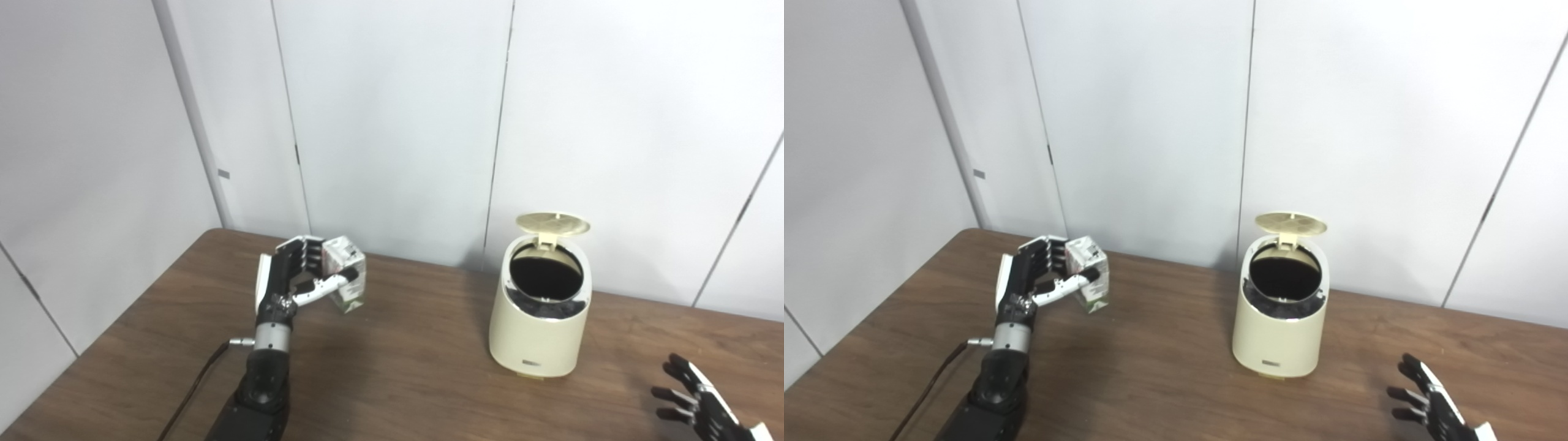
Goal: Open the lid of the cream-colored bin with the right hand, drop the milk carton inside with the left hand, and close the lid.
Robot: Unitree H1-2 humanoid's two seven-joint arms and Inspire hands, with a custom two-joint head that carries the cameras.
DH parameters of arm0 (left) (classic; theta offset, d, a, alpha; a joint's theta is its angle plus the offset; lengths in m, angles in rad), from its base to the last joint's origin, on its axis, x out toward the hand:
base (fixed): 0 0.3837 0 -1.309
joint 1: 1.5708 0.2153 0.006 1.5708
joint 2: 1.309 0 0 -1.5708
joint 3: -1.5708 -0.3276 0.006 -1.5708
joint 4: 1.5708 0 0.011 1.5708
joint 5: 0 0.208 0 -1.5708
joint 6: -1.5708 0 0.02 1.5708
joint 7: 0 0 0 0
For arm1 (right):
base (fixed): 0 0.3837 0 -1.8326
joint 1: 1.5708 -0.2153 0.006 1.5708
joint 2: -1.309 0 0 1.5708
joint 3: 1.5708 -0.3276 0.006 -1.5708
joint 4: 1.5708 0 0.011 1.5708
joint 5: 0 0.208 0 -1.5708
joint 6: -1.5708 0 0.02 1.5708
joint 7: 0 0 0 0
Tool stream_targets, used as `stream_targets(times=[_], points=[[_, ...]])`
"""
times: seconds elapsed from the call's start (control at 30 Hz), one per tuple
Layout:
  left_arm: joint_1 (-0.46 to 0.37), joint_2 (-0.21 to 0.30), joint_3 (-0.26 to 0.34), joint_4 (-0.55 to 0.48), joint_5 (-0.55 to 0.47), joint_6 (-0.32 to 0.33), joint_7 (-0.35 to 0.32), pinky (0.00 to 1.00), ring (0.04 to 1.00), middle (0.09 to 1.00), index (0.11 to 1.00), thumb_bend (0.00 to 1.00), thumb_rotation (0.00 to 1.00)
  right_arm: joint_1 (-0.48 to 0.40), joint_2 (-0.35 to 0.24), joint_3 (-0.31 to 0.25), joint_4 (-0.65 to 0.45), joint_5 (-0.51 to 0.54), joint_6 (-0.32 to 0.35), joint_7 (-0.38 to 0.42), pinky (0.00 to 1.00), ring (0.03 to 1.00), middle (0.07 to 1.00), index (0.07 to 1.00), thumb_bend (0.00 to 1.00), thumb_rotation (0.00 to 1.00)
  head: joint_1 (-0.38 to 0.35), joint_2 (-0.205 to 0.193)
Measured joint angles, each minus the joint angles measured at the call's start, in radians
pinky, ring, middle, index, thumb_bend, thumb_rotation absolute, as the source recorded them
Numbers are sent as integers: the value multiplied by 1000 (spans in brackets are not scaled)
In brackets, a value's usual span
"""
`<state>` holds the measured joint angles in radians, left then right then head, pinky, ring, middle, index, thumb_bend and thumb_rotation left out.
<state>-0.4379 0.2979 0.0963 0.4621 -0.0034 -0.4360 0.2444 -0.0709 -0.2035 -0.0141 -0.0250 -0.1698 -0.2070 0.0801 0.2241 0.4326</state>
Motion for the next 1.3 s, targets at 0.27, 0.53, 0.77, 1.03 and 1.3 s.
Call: stream_targets(times=[0.27,0.53,0.77,1.03,1.3], points=[[-21,-56,-48,-188,-15,-2,-168,426,463,478,495,522,0,-1,49,8,-3,-1,6,-8,703,800,921,948,722,75,-51,-8],[-79,-139,-86,-263,10,-1,-221,423,454,477,493,523,0,-24,55,12,41,-8,-6,-28,713,793,931,954,717,126,-112,-12],[-99,-209,-117,-263,32,-1,-236,400,445,481,489,523,0,-44,62,26,58,-36,-7,-57,688,790,928,947,723,198,-152,-9],[-135,-259,-118,-250,42,-1,-234,398,445,482,489,523,0,-44,67,32,58,-43,-4,-79,697,799,923,947,732,206,-180,-5],[-149,-291,-128,-214,41,-2,-238,395,441,482,489,523,0,-46,73,38,57,-60,-4,-91,678,790,915,942,727,196,-196,-3]])
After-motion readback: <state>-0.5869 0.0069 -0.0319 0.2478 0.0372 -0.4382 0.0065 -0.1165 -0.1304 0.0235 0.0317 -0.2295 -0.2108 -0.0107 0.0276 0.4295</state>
